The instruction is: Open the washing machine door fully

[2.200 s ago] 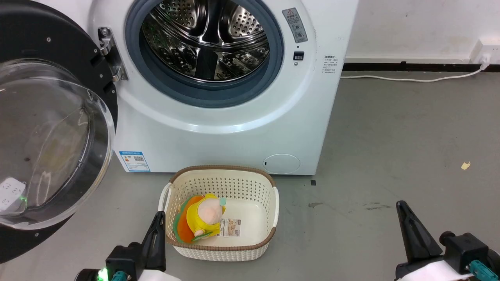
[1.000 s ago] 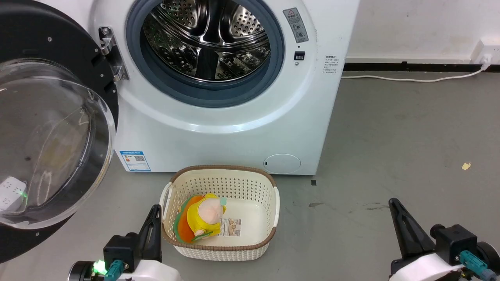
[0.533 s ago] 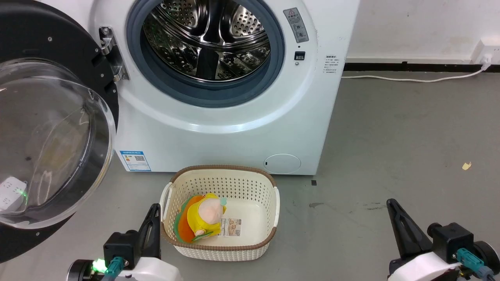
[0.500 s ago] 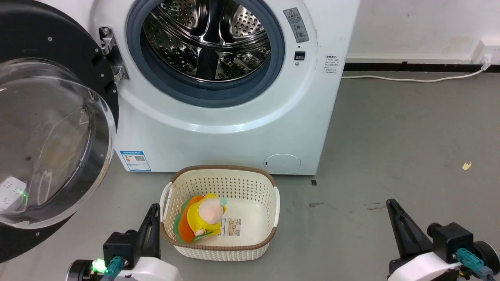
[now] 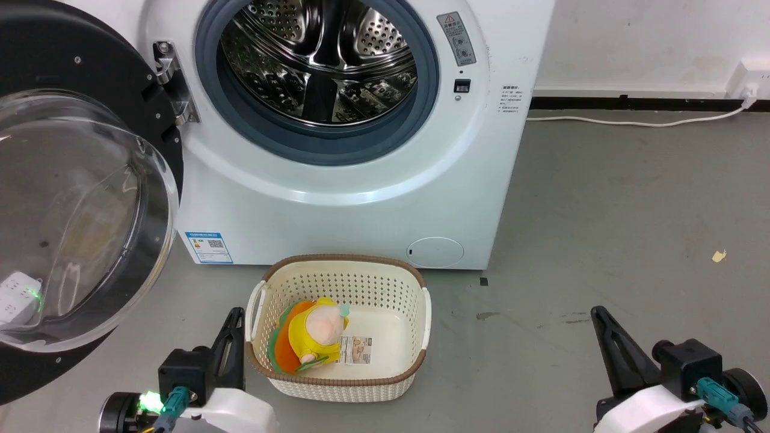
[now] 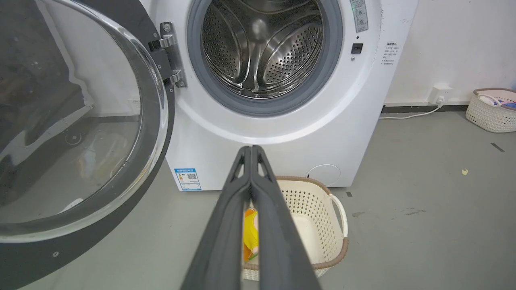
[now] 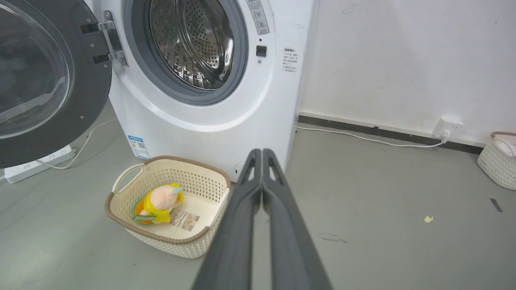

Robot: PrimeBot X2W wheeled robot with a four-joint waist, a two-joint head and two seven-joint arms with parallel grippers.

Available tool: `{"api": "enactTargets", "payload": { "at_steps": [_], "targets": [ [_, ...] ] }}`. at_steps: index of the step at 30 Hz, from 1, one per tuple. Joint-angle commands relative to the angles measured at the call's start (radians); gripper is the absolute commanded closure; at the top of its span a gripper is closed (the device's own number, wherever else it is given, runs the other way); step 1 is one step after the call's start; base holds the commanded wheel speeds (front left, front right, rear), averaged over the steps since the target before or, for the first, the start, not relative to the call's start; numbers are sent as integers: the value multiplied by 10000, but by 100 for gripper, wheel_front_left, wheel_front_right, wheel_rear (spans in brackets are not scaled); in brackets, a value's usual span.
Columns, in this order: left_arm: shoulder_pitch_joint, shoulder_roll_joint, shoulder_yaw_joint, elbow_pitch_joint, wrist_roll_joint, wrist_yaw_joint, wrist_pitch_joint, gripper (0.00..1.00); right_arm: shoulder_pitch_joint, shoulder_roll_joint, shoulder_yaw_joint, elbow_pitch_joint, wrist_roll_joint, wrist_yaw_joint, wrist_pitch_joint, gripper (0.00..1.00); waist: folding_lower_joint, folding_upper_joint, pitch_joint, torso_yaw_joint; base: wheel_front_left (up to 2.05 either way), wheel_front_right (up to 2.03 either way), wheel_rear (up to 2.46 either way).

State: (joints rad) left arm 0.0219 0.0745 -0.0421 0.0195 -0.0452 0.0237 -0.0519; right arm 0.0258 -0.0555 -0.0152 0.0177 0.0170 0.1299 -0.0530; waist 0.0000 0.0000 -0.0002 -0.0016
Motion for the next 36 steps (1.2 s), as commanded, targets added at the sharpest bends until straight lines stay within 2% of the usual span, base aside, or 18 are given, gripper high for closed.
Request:
{"api": "enactTargets", "payload": {
  "at_steps": [1,36],
  "targets": [
    [-101,-64,90,-61,85,-37,62,100,-163,43,32,-80,-59,6,70,100,0,0,0,1,0,0,0],
    [-219,-243,421,-195,452,-237,519,100,-258,53,152,-177,-170,8,530,100,0,0,2,16,0,0,0]
  ]
}}
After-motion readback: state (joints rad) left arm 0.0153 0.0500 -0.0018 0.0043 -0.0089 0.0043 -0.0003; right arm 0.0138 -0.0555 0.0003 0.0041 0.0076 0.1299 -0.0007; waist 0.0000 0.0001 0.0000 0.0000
